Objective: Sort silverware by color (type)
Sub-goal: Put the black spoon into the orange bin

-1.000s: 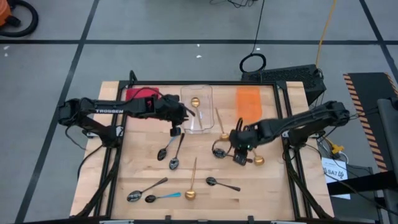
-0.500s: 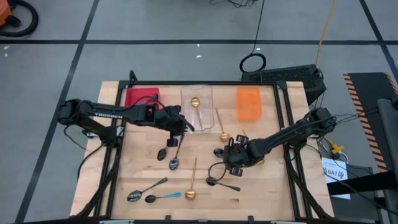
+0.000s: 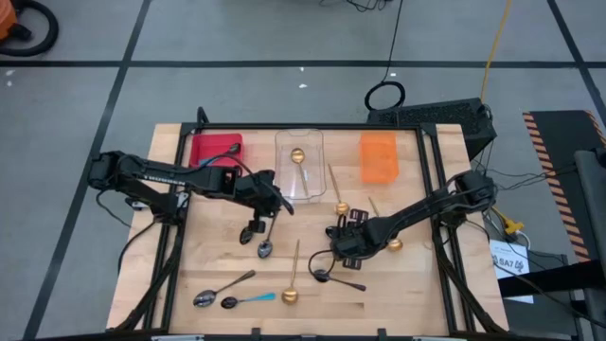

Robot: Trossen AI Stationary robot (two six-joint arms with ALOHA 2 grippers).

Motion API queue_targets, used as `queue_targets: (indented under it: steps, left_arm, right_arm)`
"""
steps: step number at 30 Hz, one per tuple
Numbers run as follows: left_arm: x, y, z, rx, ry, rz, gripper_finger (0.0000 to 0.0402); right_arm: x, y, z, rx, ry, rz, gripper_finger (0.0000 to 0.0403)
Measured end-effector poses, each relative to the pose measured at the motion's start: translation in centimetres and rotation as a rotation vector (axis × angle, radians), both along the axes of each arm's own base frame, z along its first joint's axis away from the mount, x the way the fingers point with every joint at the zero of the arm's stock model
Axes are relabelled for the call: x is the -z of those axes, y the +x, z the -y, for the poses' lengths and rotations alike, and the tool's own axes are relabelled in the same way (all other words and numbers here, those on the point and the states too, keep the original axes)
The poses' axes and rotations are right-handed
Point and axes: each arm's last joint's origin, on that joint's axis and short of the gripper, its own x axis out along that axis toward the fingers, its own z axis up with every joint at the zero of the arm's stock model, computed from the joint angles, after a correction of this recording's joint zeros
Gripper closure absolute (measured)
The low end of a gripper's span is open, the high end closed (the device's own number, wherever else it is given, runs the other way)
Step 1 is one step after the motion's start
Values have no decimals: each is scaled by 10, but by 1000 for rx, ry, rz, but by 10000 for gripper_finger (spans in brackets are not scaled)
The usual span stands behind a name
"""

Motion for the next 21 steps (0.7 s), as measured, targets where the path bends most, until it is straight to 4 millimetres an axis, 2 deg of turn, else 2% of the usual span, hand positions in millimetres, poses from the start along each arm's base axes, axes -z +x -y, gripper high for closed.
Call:
queue_targets:
  steps: [5,13,21]
  left_arm:
    - [1,-1,0,7,6,-13,332]
    - [1,-1,0,18,16,-13,332]
    - [1,-1,0,31,28,-14,332]
  right_arm:
    - [6,3,6,20,52,-38,276]
    - [8,8,15,44,85,-25,388]
    - [3,9,17,108,125,12,397]
